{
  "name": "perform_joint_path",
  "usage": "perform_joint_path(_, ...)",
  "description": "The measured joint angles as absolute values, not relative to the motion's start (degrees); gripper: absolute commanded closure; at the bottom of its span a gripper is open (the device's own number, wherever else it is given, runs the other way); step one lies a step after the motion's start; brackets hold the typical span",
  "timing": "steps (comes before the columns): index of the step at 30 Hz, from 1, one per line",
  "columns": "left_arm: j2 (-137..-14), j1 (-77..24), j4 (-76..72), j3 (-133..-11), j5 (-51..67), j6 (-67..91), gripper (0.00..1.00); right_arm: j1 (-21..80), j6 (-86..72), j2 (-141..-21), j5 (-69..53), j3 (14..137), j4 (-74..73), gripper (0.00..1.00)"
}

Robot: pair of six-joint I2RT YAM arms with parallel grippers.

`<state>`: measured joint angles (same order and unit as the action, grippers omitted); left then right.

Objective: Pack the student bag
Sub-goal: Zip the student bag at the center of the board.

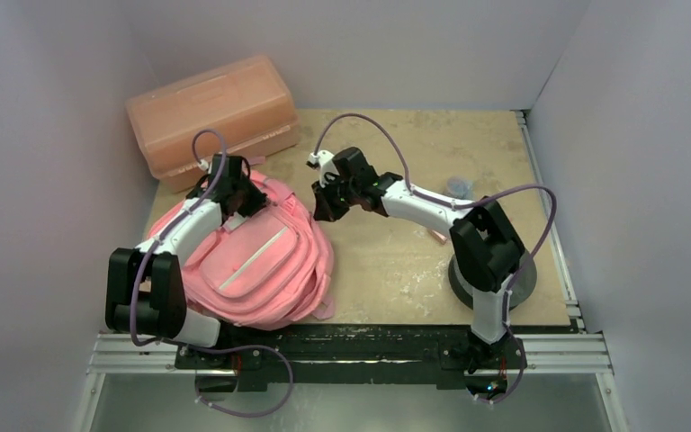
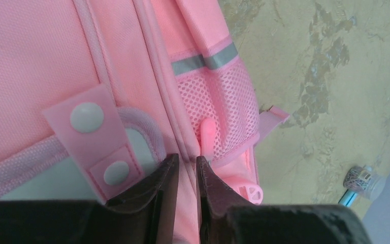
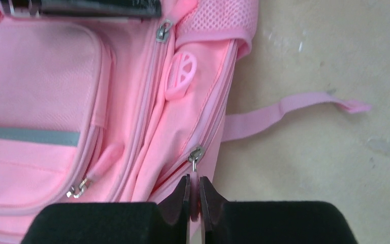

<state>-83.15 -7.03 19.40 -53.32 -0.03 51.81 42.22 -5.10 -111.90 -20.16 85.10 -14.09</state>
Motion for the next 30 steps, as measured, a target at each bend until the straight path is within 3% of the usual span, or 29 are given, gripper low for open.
perform_joint_path(5,-83.3,-6.9,17.6,-52.7,-0.3,52.0,0.77,42.3,-8.1,-105.7,-21.6,74.0,-9.0,1.0)
perform_joint_path(9,-83.2,-6.6,16.6,-52.7,0.7,51.7,0.63,42.6,-11.4,-100.4,-23.4,66.1,-4.4,1.0)
perform_joint_path(16,-78.6,-7.3,23.5,-55.6,7.0,45.0,0.47,41.6,-14.8,-101.8,-27.1,67.5,-1.9,1.0)
perform_joint_path(22,-70.4,-13.5,37.7,-59.7,9.0,33.9,0.46,40.1,-16.4,-105.0,-29.8,70.5,-1.6,1.0)
perform_joint_path(30,-72.1,-22.4,52.7,-63.2,3.3,27.9,0.45,39.7,-16.9,-105.1,-30.2,70.5,-1.7,1.0)
